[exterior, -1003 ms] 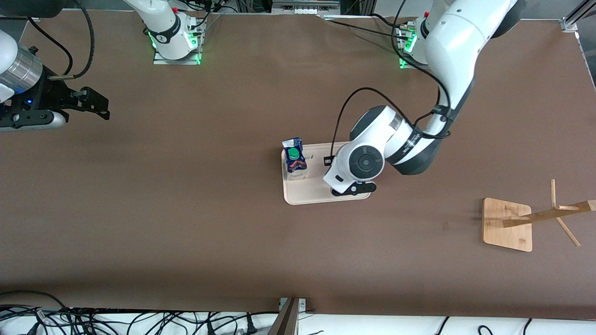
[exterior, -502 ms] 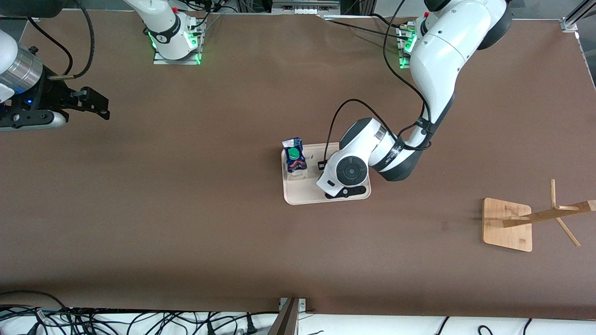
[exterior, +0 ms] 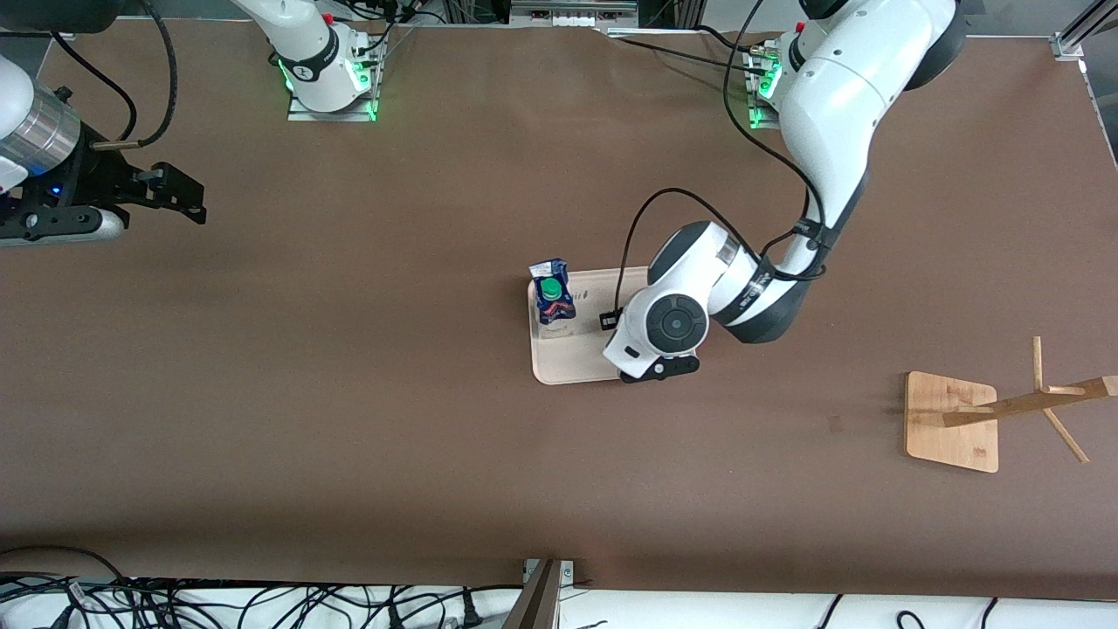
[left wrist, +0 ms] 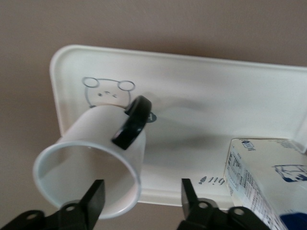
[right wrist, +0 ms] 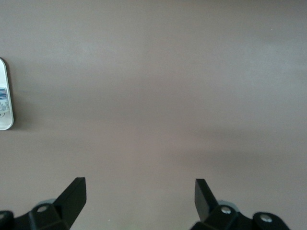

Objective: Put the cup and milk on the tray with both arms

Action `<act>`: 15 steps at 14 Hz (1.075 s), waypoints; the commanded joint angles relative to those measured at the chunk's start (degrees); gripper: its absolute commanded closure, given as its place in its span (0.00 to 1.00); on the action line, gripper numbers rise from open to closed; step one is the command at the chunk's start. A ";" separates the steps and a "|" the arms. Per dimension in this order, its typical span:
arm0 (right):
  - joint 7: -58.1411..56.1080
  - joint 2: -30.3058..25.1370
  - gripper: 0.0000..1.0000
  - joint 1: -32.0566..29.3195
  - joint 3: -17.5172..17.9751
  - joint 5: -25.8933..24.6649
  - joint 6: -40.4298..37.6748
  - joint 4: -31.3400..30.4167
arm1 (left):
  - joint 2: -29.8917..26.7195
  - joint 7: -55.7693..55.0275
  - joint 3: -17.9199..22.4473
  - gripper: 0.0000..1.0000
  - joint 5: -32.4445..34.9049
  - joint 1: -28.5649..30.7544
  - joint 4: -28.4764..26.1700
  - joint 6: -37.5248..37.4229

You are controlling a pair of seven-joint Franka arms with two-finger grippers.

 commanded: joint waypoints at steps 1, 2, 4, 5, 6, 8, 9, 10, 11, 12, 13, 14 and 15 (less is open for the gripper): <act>-0.13 -0.42 0.00 -0.44 0.54 -0.43 -1.10 0.46 | -6.87 6.51 -0.05 0.00 0.21 3.23 -0.28 -3.89; -0.13 -0.42 0.00 -0.44 0.54 -0.43 -1.18 0.46 | -9.95 10.56 0.30 0.00 0.39 3.67 -0.46 -4.24; -0.13 -0.42 0.00 -0.44 0.54 -0.43 -1.27 0.55 | -14.09 15.76 0.22 0.00 2.22 5.95 -0.55 -6.60; -0.13 -0.42 0.00 -0.44 0.54 -0.43 -1.36 0.55 | -16.20 18.74 0.13 0.00 3.97 6.74 -0.37 -8.62; -0.13 -0.42 0.00 -0.44 0.45 -0.43 -1.36 0.46 | -18.48 21.81 0.22 0.00 5.56 7.80 -0.46 -9.77; -0.13 -0.42 0.00 -0.44 0.54 -0.43 -1.36 0.55 | -22.62 29.71 -0.13 0.00 5.49 13.13 -0.81 -10.48; -0.13 -0.42 0.00 -0.44 0.54 -0.43 -1.36 0.55 | -25.07 34.28 0.48 0.00 4.79 14.82 -1.94 -10.40; -0.13 -0.42 0.00 -0.44 0.54 -0.43 -1.36 0.55 | -28.23 38.07 3.27 0.00 4.09 14.93 -4.91 -9.96; -0.13 -0.42 0.00 -0.44 0.54 -0.43 -1.36 0.55 | -31.83 40.80 7.73 0.00 1.38 14.40 -7.64 -9.17; -0.13 -0.42 0.00 -0.44 0.54 -0.43 -1.36 0.55 | -36.74 41.87 12.48 0.00 -2.91 13.35 -12.97 -8.56; -0.13 -0.42 0.00 -0.44 0.54 -0.43 -1.36 0.46 | -41.22 42.23 16.26 0.00 -5.47 12.13 -17.99 -6.29; -0.13 -0.42 0.00 -0.44 0.54 -0.43 -1.36 0.46 | -45.70 43.72 19.00 0.00 -5.76 11.33 -23.08 -3.57; -0.13 -0.42 0.00 -0.44 0.45 -0.43 -1.36 0.55 | -48.62 46.43 20.16 0.00 -5.42 10.54 -26.27 -1.45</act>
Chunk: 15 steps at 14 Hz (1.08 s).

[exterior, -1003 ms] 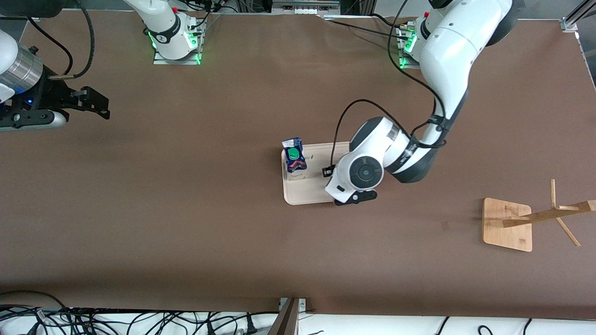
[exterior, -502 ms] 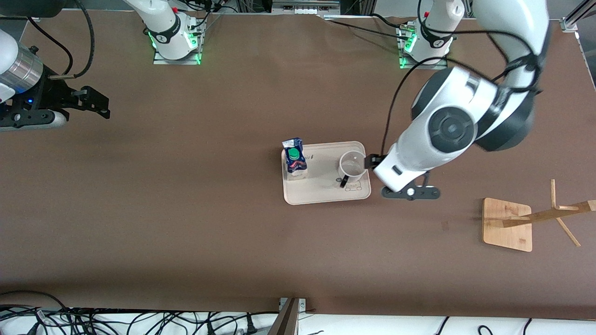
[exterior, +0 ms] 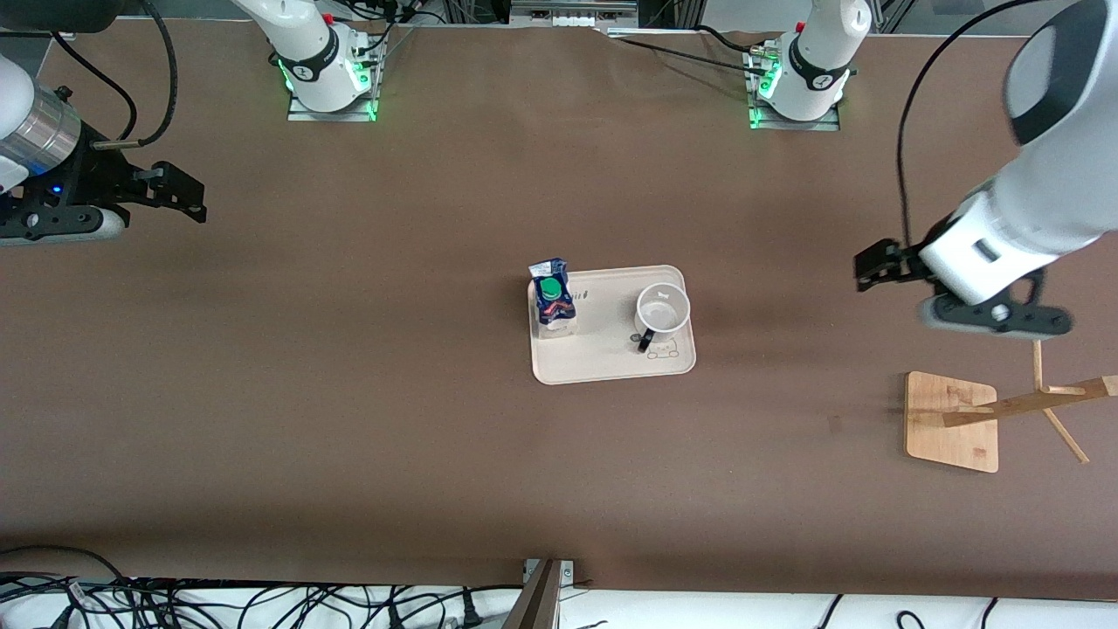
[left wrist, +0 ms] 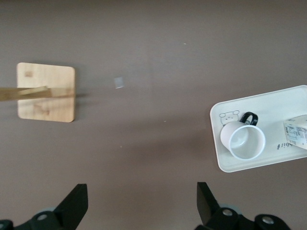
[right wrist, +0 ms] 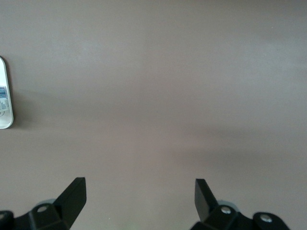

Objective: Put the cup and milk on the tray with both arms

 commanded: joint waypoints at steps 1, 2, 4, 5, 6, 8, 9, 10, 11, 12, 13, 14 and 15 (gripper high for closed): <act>-0.13 -0.39 0.00 -0.44 0.44 -0.43 -1.00 0.46 | -12.28 4.89 5.70 0.00 -1.23 -3.01 -14.70 6.60; -0.13 -0.39 0.00 -0.44 0.44 -0.43 -1.00 0.54 | -12.64 4.90 6.93 0.00 -1.23 -3.53 -14.79 6.61; -0.14 -0.39 0.00 -0.44 0.44 -0.43 -1.00 0.54 | -12.82 4.90 9.66 0.00 -1.40 -3.89 -14.79 8.53; -0.13 -0.39 0.00 -0.44 0.44 -0.43 -1.00 0.46 | -12.74 5.25 9.67 0.00 -1.14 -3.89 -14.88 8.81; -0.22 -0.48 0.00 -0.44 0.44 -0.43 -1.18 0.46 | -12.65 5.16 9.67 0.00 -1.05 -4.41 -15.49 8.64; -0.13 -0.39 0.00 -0.44 0.27 -0.43 -1.88 0.54 | -12.73 5.43 9.67 0.00 -1.05 -4.68 -17.25 8.90; -0.13 -0.48 0.00 -0.44 0.27 -0.43 -1.88 0.46 | -12.73 5.17 9.67 0.00 -0.96 -4.77 -17.17 8.81; -0.13 -0.39 0.00 -0.44 0.27 -0.43 -1.97 0.54 | -12.82 5.34 9.67 0.00 -0.53 -4.94 -17.08 8.81; -0.13 -0.48 0.00 -0.44 0.27 -0.43 -1.97 0.46 | -12.82 5.25 9.50 0.00 -0.09 -4.94 -16.91 8.81; -0.05 -0.48 0.00 -0.44 0.27 -0.43 -1.97 0.54 | -12.82 5.34 9.41 0.00 -0.08 -4.86 -16.91 8.64; -0.05 -0.48 0.00 -0.44 0.27 -0.43 -1.97 0.54 | -12.82 5.34 9.41 0.00 -0.08 -4.77 -16.91 8.55; -0.13 -0.48 0.00 -0.44 0.27 -0.43 -1.88 0.54 | -12.74 5.34 9.41 0.00 -0.08 -4.77 -16.91 8.64; -0.05 -0.39 0.00 -0.44 0.27 -0.43 -1.88 0.54 | -12.73 5.34 9.41 0.00 0.18 -4.77 -16.82 8.64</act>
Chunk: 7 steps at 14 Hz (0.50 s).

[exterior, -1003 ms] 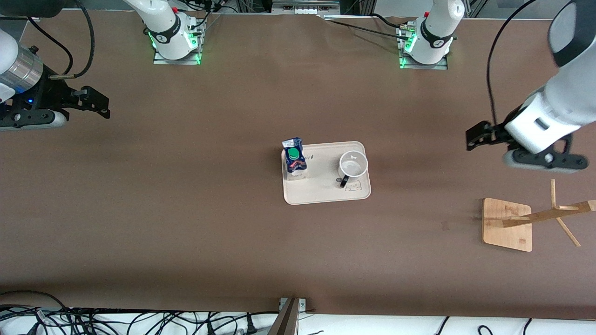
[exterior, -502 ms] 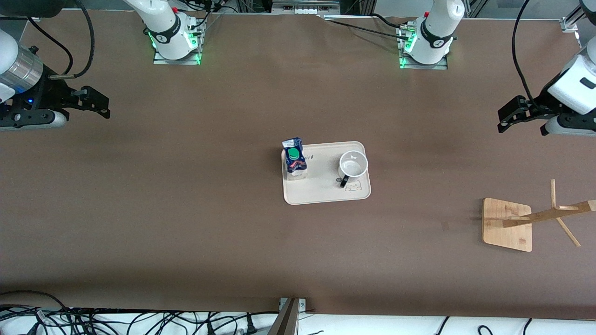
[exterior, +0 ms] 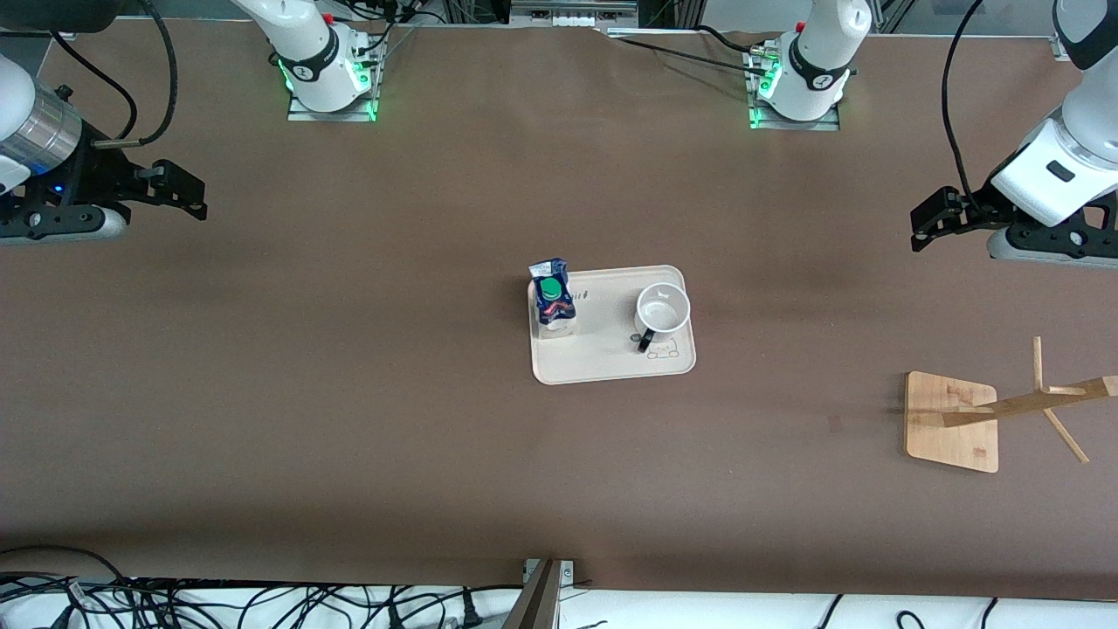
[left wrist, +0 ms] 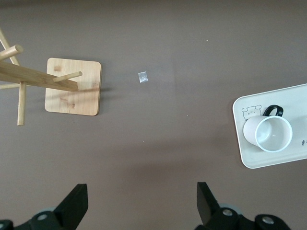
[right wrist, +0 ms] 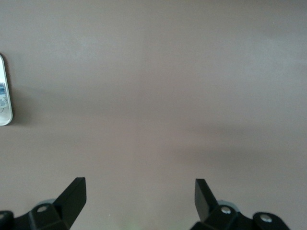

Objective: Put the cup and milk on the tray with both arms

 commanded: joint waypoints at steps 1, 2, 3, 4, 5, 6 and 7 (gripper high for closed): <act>-0.05 -0.47 0.00 -0.43 0.29 -0.43 -1.12 0.54 | -0.61 1.10 0.37 0.00 1.95 -0.58 -0.31 0.36; -0.13 -0.47 0.00 -0.43 0.29 -0.43 -1.12 0.54 | -0.52 1.10 0.36 0.00 2.14 -0.66 -0.22 0.36; -0.13 -0.47 0.00 -0.43 0.29 -0.43 -1.12 0.54 | -0.09 1.01 0.19 0.00 2.05 -0.67 0.04 0.28; -0.13 -0.47 0.00 -0.43 0.29 -0.43 -1.12 0.54 | 0.01 1.01 0.10 0.00 2.05 -0.67 0.56 0.19; -0.13 -0.47 0.00 -0.43 0.29 -0.43 -1.12 0.54 | 0.44 1.01 0.01 0.00 2.14 -0.67 0.83 0.19; -0.05 -0.47 0.00 -0.43 0.29 -0.43 -1.12 0.54 | 0.53 1.01 0.01 0.00 2.14 -0.67 1.09 0.10; -0.13 -0.47 0.00 -0.43 0.29 -0.43 -1.12 0.54 | 0.71 1.01 0.01 0.00 2.14 -0.67 1.27 0.10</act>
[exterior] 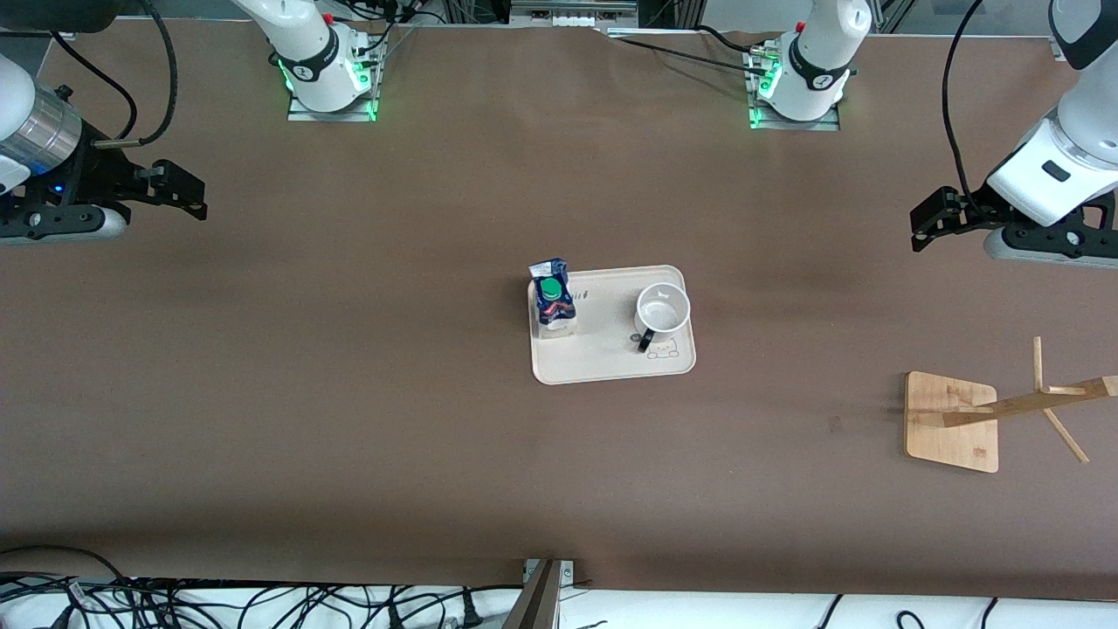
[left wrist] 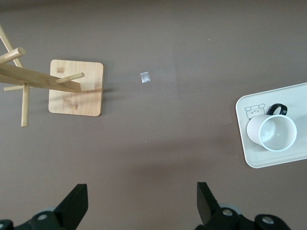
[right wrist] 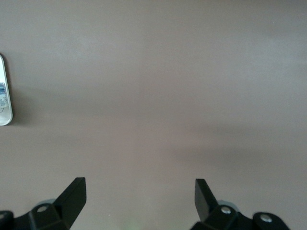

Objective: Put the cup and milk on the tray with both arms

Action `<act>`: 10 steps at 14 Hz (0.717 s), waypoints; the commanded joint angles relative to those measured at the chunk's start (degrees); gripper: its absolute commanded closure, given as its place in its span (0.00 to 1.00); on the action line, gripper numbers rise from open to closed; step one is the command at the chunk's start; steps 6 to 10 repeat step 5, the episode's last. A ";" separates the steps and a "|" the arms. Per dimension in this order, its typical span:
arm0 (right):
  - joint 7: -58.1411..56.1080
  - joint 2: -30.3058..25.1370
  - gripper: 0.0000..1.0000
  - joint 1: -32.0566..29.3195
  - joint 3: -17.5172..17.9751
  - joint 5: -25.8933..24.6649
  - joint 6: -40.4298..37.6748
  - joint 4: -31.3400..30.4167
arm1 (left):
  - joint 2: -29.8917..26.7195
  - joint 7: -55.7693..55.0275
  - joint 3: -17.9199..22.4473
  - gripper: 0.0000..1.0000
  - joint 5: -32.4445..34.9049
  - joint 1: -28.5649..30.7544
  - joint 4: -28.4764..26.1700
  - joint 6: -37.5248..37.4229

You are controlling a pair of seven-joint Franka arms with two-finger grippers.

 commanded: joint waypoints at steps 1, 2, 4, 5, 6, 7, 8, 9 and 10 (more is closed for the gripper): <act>-0.14 -0.47 0.00 -0.43 0.29 -0.43 -1.11 0.54 | 1.02 0.88 0.09 0.00 1.13 -0.31 1.76 0.07; -0.05 -0.47 0.00 -0.43 0.29 -0.43 -1.02 0.54 | 1.46 0.80 0.01 0.00 1.13 -0.40 1.94 0.07; -0.05 -0.47 0.00 -0.43 0.47 -0.43 -1.11 0.54 | 1.55 0.71 -0.26 0.00 1.13 -0.40 2.12 0.07; -0.13 -0.47 0.00 -0.43 0.47 -0.43 -1.02 0.54 | 1.55 0.53 -0.35 0.00 1.13 -0.40 2.12 0.07; -0.13 -0.47 0.00 -0.43 0.47 -0.43 -1.02 0.54 | 1.55 0.53 -0.35 0.00 1.13 -0.40 2.12 0.07; -0.13 -0.47 0.00 -0.43 0.47 -0.43 -1.02 0.54 | 1.55 0.53 -0.35 0.00 1.13 -0.40 2.12 0.07; -0.13 -0.47 0.00 -0.43 0.47 -0.43 -1.02 0.54 | 1.55 0.53 -0.35 0.00 1.13 -0.40 2.12 0.07; -0.13 -0.47 0.00 -0.43 0.47 -0.43 -1.02 0.54 | 1.55 0.53 -0.35 0.00 1.13 -0.40 2.12 0.07; -0.13 -0.47 0.00 -0.43 0.47 -0.43 -1.02 0.54 | 1.55 0.53 -0.35 0.00 1.13 -0.40 2.12 0.07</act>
